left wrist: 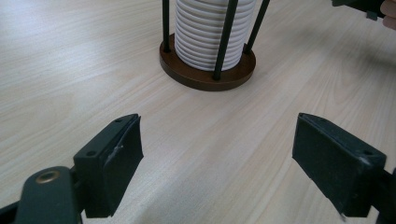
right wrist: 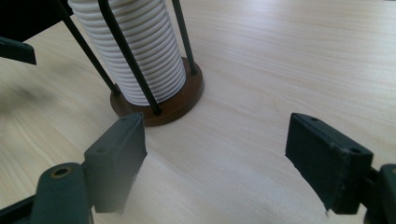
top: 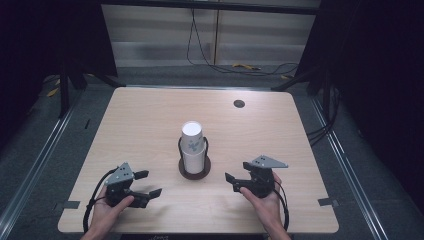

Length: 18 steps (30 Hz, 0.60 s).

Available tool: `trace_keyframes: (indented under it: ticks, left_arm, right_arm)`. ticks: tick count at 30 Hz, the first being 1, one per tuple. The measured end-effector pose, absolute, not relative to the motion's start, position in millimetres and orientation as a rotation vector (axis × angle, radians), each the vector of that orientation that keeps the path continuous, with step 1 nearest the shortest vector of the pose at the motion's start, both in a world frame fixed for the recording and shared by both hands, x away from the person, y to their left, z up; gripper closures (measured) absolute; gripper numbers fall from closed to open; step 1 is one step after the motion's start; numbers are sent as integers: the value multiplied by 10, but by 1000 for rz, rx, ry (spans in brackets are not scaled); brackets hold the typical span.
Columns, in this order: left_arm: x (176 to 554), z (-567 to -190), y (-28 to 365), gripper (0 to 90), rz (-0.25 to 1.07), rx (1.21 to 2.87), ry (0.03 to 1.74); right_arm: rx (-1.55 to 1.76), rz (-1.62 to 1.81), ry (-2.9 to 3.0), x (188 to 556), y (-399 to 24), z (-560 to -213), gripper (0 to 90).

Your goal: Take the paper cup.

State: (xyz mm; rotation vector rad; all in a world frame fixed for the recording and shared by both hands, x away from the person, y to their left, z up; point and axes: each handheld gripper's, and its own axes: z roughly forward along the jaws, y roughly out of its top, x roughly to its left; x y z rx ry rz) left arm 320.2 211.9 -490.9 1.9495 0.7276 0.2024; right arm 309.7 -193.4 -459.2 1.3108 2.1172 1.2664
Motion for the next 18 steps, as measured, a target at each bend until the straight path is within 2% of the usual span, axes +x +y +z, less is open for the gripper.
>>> trace_keyframes:
  ticks: [18]
  left_arm:
    - [3148,-4908,2122,163,181,1966,702]
  right_arm:
    - [1157,1342,2203,3058,-1746,-4303,195]
